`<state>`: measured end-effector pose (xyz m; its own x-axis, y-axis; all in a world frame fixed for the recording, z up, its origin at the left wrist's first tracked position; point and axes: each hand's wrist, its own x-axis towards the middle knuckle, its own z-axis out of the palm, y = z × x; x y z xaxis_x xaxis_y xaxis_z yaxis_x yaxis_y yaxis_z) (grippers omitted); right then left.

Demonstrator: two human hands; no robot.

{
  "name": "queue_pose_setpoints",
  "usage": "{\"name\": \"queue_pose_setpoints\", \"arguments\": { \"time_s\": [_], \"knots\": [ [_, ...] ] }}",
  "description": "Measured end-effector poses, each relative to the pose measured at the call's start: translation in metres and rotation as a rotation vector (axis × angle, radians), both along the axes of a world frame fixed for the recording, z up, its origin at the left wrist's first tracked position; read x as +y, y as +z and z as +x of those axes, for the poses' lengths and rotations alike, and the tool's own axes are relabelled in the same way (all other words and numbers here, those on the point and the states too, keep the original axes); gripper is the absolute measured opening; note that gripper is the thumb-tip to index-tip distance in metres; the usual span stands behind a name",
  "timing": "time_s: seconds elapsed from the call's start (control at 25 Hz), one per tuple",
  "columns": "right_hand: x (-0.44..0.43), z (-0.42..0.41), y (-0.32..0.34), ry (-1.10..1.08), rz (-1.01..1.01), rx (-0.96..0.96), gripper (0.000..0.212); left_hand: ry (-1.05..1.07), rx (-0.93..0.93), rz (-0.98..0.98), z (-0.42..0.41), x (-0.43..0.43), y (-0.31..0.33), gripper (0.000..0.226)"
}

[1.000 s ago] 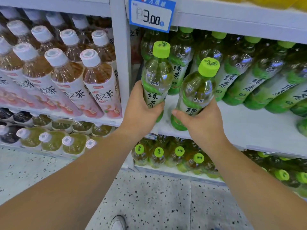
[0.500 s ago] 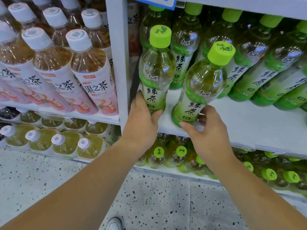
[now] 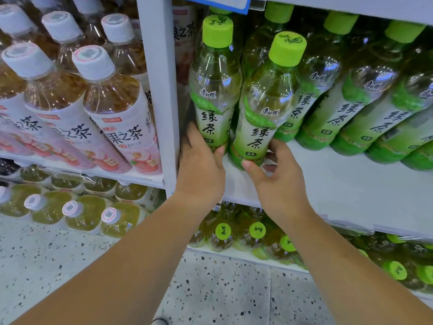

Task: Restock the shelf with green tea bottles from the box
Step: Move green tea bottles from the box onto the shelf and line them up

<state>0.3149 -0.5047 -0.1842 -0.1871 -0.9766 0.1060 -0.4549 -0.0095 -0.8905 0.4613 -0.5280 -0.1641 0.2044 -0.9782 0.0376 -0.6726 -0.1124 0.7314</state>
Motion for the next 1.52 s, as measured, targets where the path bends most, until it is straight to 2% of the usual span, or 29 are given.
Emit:
{"name": "queue_pose_setpoints", "arguments": {
  "time_s": [0.2,0.36,0.64,0.8,1.0,1.12,1.28,1.4,1.52],
  "knots": [
    [-0.003,0.011,-0.009,-0.102,-0.014,0.017,0.055,-0.013,-0.022,-0.076,0.004,0.004,-0.002,0.076],
    [-0.004,0.016,-0.009,-0.149,0.0,0.061,0.059,0.014,0.014,-0.05,0.002,0.004,-0.002,0.066],
    [-0.004,0.016,-0.008,-0.155,0.012,0.069,0.061,0.018,0.045,-0.025,0.002,0.003,-0.001,0.069],
    [-0.003,0.013,-0.007,-0.125,0.028,0.086,0.065,0.024,0.09,0.008,0.006,0.001,0.003,0.059],
    [-0.003,0.011,0.0,-0.083,0.044,0.048,0.055,0.041,0.142,0.095,0.005,0.001,0.018,0.05],
    [-0.007,0.007,0.005,-0.051,0.119,0.017,0.056,0.061,0.171,0.163,0.003,0.001,0.031,0.047],
    [-0.015,0.004,0.018,-0.013,0.288,-0.081,0.056,0.068,0.372,0.28,0.012,0.004,0.044,0.037],
    [-0.008,0.008,0.03,-0.063,0.372,-0.145,0.056,0.01,0.432,0.332,0.024,0.014,0.053,0.028],
    [0.011,0.01,0.041,-0.158,0.45,-0.235,0.057,-0.012,0.452,0.346,0.039,0.024,0.057,0.007]
  ]
}}
